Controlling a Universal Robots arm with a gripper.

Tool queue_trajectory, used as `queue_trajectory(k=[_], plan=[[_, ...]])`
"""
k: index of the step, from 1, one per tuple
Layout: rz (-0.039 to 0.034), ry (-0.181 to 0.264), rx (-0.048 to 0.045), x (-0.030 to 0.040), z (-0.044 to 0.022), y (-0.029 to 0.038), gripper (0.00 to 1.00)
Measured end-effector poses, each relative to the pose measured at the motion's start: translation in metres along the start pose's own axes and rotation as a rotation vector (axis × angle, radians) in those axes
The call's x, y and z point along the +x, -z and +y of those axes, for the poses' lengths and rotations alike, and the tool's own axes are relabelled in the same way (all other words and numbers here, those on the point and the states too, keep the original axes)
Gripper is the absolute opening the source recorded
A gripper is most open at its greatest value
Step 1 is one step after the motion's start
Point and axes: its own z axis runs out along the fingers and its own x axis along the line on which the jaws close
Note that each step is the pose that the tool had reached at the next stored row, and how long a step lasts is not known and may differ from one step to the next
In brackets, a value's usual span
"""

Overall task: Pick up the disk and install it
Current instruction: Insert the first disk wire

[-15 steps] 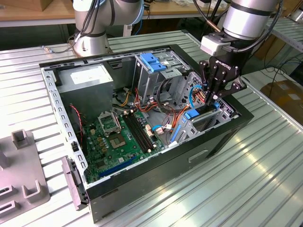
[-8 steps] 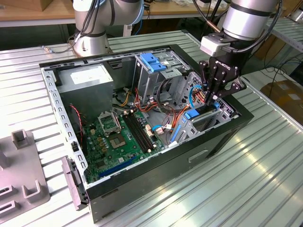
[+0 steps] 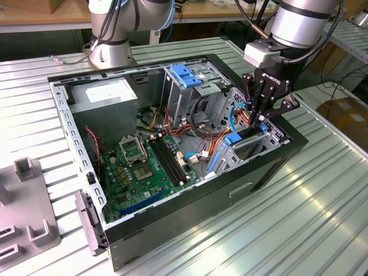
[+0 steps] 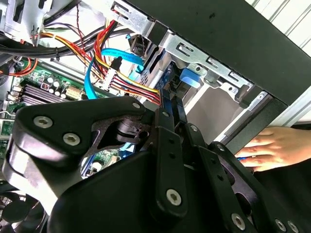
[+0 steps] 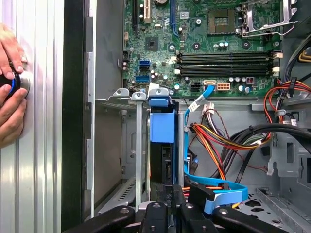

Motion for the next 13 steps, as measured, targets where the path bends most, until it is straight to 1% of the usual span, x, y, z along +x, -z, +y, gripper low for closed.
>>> queue_trajectory(k=[10,11,12,13], plan=[[-0.0001,0.000,0.0000,-0.0006,-0.0002,-0.0044,0.16],[-0.0007,0.000,0.0000,-0.0008,-0.0002,-0.0059,0.16],[-0.0014,0.000,0.0000,-0.0012,-0.0002,-0.0089,0.16],[-0.0018,0.000,0.0000,-0.0013,-0.0003,-0.0093,0.16]])
